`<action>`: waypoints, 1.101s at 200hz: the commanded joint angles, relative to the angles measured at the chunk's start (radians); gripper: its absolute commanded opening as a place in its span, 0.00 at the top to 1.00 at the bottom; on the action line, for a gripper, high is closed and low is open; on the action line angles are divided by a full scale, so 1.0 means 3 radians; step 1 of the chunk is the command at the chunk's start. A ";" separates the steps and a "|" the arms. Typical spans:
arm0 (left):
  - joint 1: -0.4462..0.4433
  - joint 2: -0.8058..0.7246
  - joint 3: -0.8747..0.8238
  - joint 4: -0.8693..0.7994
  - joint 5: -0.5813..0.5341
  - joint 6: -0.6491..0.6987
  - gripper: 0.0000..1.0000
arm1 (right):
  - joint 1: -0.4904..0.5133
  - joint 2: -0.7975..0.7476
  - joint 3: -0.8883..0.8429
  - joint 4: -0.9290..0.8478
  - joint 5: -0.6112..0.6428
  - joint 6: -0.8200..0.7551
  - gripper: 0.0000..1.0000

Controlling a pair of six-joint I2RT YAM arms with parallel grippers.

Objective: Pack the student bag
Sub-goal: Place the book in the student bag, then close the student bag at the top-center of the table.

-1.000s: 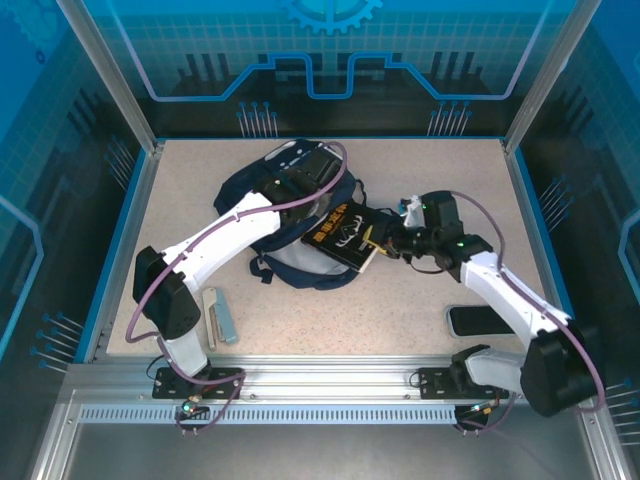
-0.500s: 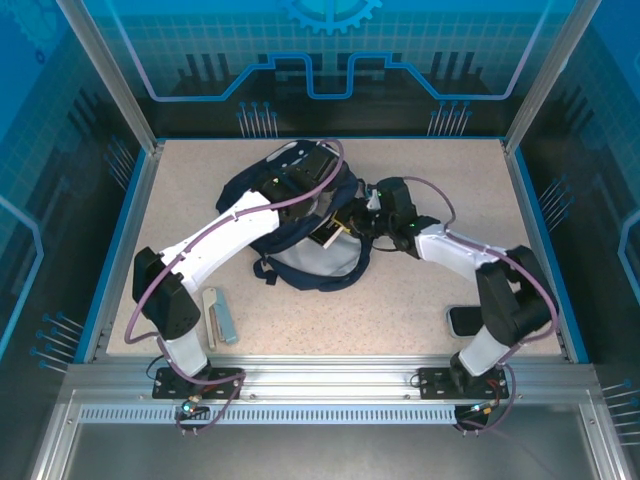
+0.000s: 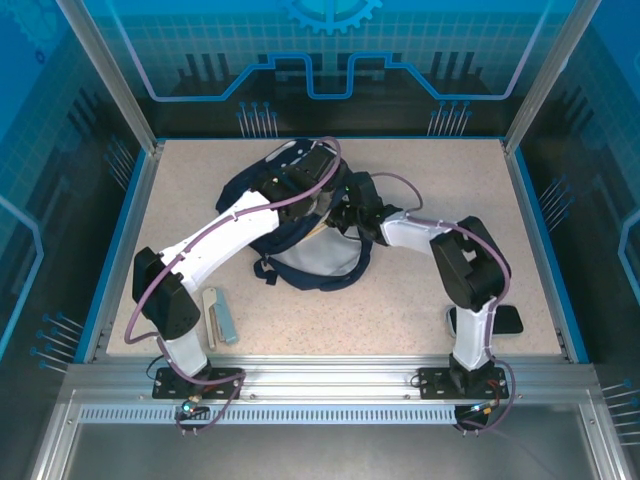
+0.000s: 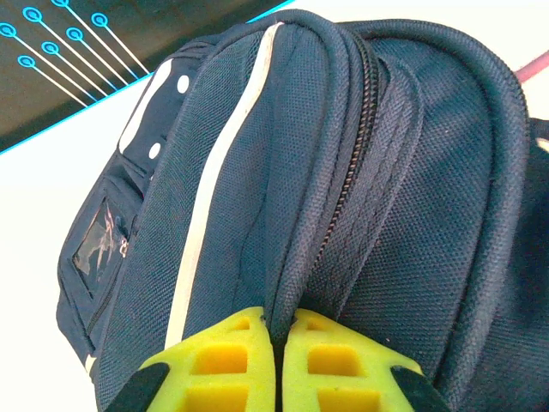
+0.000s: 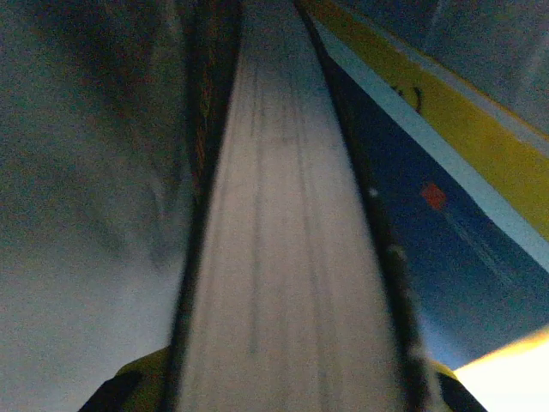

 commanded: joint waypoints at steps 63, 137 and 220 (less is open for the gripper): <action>-0.0002 -0.0206 0.0157 0.0257 0.0018 -0.0134 1.00 | 0.0018 -0.0151 0.0009 -0.0353 -0.0291 -0.0047 0.38; 0.0095 -0.0153 0.0053 0.0317 0.0341 -0.0232 1.00 | -0.0232 -0.1161 -0.1058 -0.0517 -0.0644 -0.0027 0.46; 0.0192 0.0549 0.0600 0.0201 0.1201 -0.0532 0.90 | -0.0502 -0.2363 -0.1268 -0.2624 0.0680 -0.0805 0.49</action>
